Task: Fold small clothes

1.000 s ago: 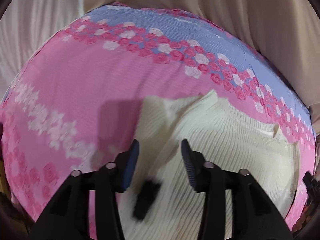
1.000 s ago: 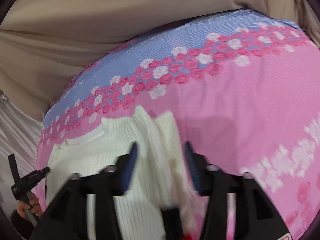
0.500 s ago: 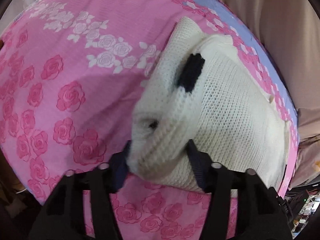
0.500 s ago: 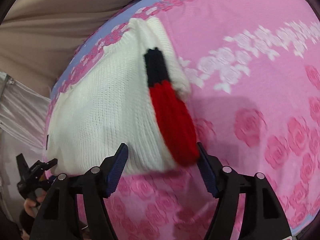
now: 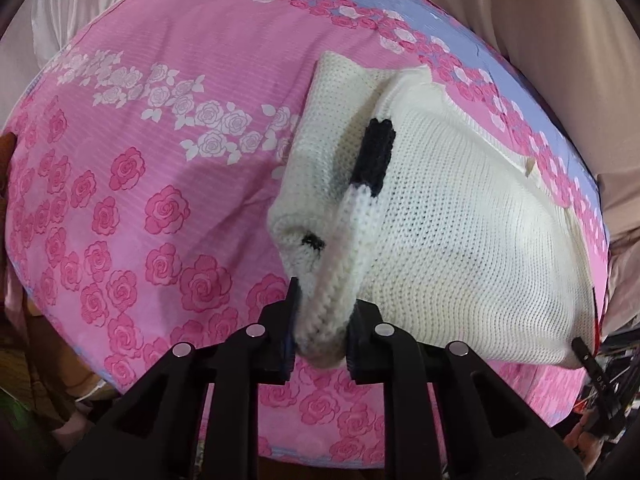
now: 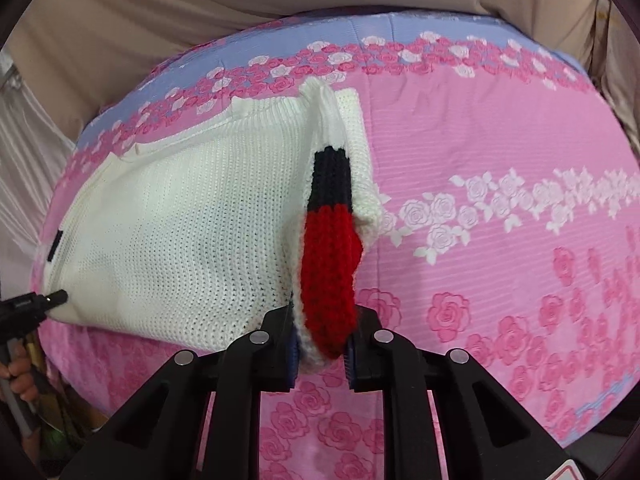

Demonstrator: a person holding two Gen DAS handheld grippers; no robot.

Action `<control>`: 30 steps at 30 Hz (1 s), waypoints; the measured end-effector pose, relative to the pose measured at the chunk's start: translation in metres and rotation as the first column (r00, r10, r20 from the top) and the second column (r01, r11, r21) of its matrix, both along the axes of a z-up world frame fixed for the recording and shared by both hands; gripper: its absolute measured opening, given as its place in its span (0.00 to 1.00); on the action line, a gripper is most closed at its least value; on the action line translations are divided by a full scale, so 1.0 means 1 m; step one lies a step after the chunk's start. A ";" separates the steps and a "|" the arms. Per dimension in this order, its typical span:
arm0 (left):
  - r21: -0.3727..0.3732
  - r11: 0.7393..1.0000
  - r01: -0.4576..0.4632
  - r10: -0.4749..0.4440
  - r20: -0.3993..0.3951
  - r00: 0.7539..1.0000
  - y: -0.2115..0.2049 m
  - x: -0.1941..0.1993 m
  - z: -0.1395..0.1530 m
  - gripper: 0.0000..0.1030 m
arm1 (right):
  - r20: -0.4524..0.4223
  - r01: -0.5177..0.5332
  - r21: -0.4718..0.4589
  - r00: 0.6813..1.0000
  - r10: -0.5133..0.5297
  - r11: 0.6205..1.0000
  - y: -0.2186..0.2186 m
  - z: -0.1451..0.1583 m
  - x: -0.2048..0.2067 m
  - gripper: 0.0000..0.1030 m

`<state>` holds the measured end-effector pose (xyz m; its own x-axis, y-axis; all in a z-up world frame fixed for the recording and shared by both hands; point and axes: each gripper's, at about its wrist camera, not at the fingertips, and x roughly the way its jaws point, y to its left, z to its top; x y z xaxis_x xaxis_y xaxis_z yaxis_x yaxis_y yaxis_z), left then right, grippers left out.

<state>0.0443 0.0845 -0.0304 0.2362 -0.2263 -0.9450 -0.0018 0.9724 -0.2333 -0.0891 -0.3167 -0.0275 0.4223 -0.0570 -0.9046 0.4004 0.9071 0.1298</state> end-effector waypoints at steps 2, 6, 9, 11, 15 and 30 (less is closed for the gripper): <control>0.020 0.999 0.048 -0.048 -0.012 0.999 0.002 -0.014 0.005 0.17 | -0.006 0.005 -0.024 1.000 -0.005 1.000 -0.004 0.008 -0.012 0.14; 0.047 0.990 0.135 -0.130 -0.104 0.986 0.012 -0.052 -0.009 0.17 | -0.093 0.017 -0.003 0.995 -0.017 1.000 -0.018 0.006 -0.067 0.14; 0.041 0.986 0.163 -0.153 -0.176 0.972 0.019 -0.082 -0.035 0.20 | -0.217 0.029 0.087 0.976 -0.010 0.996 -0.016 -0.031 -0.116 0.15; 0.049 0.986 0.162 -0.155 -0.134 0.979 0.020 -0.090 -0.031 0.23 | -0.265 0.038 0.132 0.964 -0.001 0.991 -0.011 -0.053 -0.135 0.21; 0.010 0.993 0.114 -0.114 0.064 0.991 0.016 -0.066 0.021 0.62 | -0.146 0.105 0.108 0.985 -0.089 0.989 -0.028 -0.024 -0.133 0.36; 0.002 0.996 0.088 -0.087 0.151 0.985 -0.063 0.034 0.012 0.07 | 0.140 0.027 0.129 0.989 -0.045 0.991 -0.036 -0.001 0.005 0.08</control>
